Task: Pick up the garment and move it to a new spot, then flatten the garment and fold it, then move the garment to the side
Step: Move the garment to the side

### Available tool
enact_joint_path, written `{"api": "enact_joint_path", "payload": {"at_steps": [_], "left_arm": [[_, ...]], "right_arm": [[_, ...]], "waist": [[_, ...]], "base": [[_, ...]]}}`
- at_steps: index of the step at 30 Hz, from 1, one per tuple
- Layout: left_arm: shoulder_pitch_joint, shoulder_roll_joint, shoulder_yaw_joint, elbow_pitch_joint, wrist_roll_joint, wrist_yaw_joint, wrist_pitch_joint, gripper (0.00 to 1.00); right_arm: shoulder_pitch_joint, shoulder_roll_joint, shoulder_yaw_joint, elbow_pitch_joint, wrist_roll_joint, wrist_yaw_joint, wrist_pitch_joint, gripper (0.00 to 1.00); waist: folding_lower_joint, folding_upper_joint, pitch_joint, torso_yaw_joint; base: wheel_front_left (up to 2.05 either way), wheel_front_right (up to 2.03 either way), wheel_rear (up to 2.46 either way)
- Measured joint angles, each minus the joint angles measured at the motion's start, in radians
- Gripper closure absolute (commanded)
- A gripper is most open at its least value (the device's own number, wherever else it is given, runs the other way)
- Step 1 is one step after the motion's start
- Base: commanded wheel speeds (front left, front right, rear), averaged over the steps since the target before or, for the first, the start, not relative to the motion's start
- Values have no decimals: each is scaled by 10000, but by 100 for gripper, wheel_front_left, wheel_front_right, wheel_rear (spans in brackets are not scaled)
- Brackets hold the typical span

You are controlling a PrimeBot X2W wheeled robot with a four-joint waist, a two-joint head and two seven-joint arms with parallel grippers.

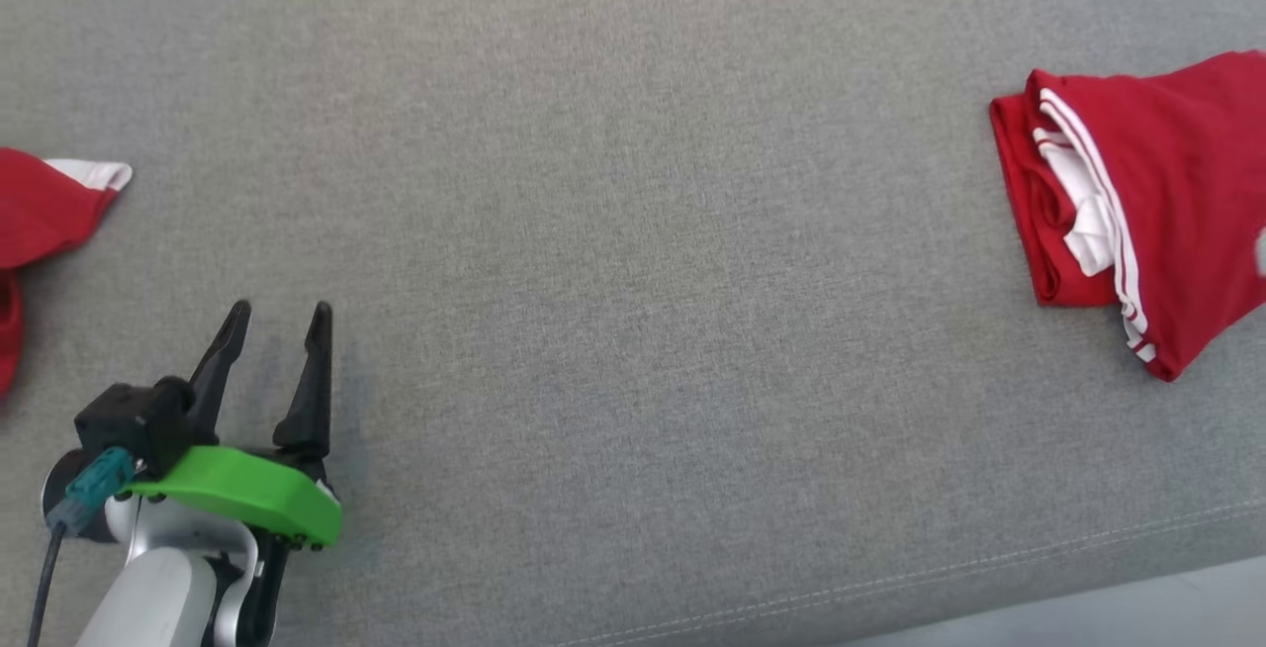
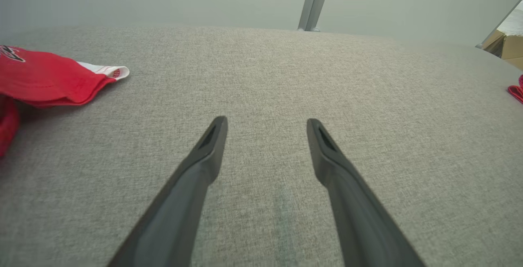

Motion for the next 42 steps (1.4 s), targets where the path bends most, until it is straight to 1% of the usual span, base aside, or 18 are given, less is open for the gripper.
{"api": "enact_joint_path", "payload": {"at_steps": [6, 9, 12, 15, 20, 31, 42], "left_arm": [[371, -71, 209, 539, -4, 56, -322, 0], [564, -245, 245, 675, -42, 144, -418, 0], [798, -265, 268, 901, -42, 157, -439, 0], [1056, -301, 305, 1147, -40, 161, -520, 0], [1364, -345, 332, 1400, 88, 242, -608, 0], [1857, -403, 608, 1570, 88, 261, -637, 0], [1984, -439, 842, 1492, 90, 303, -694, 0]], "right_arm": [[1070, 1043, 272, -374, -330, -46, -1151, 0], [1858, 1647, 577, -395, -420, -46, -1505, 0], [2480, 2163, 957, -378, -623, -46, -1797, 0], [3062, 2732, 1055, -209, -811, -44, -1835, 0], [3717, 3210, 999, 115, -965, -46, -1919, 0], [4312, 3475, 581, 303, -1515, -46, -1931, 0], [4474, 3764, 466, 236, -1814, -46, -2010, 0]], "waist": [[0, 0, -751, 45], [0, 0, -1113, 107], [0, 0, -1452, 190], [0, 0, -1872, 314], [0, 0, -2344, 478], [0, 0, -3171, 707], [0, 0, -3249, 746]], "base": [[0, 0, 0], [0, 0, 0], [0, 0, 0], [0, 0, 0], [0, 0, 0], [0, 0, 0], [0, 0, 0]]}}
